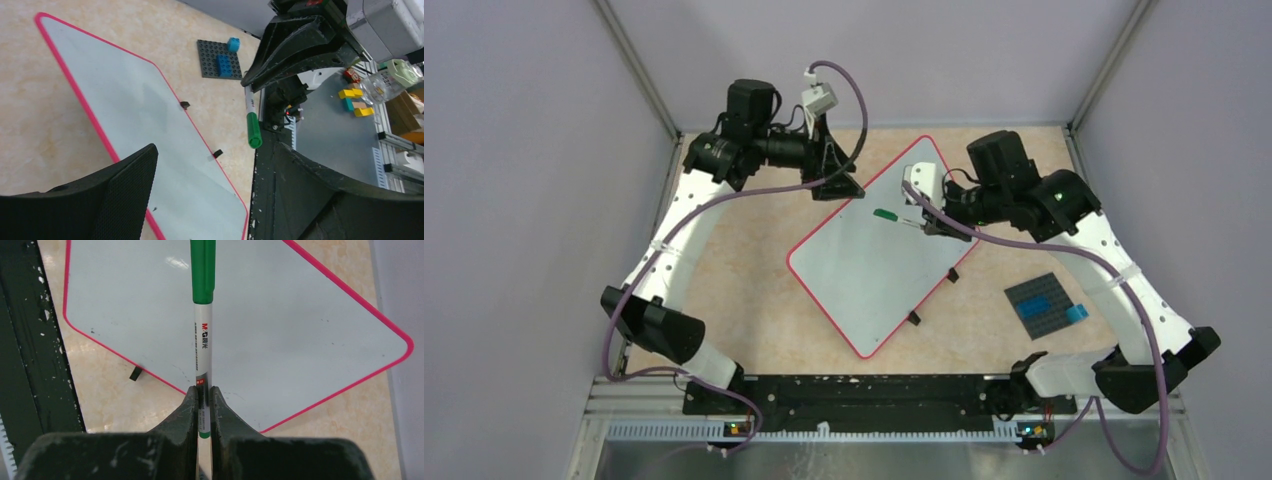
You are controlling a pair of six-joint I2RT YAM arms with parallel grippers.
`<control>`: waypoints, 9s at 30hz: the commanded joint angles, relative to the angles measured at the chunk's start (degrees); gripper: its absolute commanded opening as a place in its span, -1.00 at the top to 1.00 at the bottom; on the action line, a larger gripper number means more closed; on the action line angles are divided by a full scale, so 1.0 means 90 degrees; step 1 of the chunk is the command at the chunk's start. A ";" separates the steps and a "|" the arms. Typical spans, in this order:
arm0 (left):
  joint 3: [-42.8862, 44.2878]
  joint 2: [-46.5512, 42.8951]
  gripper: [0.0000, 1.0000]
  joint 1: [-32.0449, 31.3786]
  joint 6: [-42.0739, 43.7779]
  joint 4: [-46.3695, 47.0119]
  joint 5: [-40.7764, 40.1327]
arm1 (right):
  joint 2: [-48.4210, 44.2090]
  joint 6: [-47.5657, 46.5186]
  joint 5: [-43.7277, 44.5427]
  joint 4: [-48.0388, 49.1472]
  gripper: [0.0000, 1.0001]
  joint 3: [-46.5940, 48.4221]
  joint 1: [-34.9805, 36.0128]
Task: Write a sentence on the whiteboard
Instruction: Open the whiteboard marker at the center of the board, then place the pen cap at the center of the board, then adjust the whiteboard stand at the center of the board.
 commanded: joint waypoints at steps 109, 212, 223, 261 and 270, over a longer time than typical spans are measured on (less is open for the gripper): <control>-0.3517 -0.1127 1.00 0.0021 -0.5202 0.7559 0.1450 | 0.0718 0.7065 -0.4025 0.4803 0.92 -0.0295 -0.0650; 0.0942 0.0311 -0.19 -0.0168 0.2621 -0.0937 -0.3194 | -0.0068 0.5275 -0.3927 0.3529 1.00 -0.1317 -0.5365; 0.0271 0.1674 0.14 -0.3642 0.3870 -0.1083 -0.3519 | -0.0082 0.5632 -0.3897 0.4256 1.00 -0.1776 -0.5912; -0.1687 0.3114 0.85 -0.5111 0.4401 -0.0579 -0.4980 | -0.0187 0.5920 -0.4383 0.4539 1.00 -0.2057 -0.6202; -0.1991 0.2946 0.89 -0.5097 0.4527 -0.0850 -0.5081 | -0.0203 0.5889 -0.4448 0.4504 1.00 -0.2054 -0.6204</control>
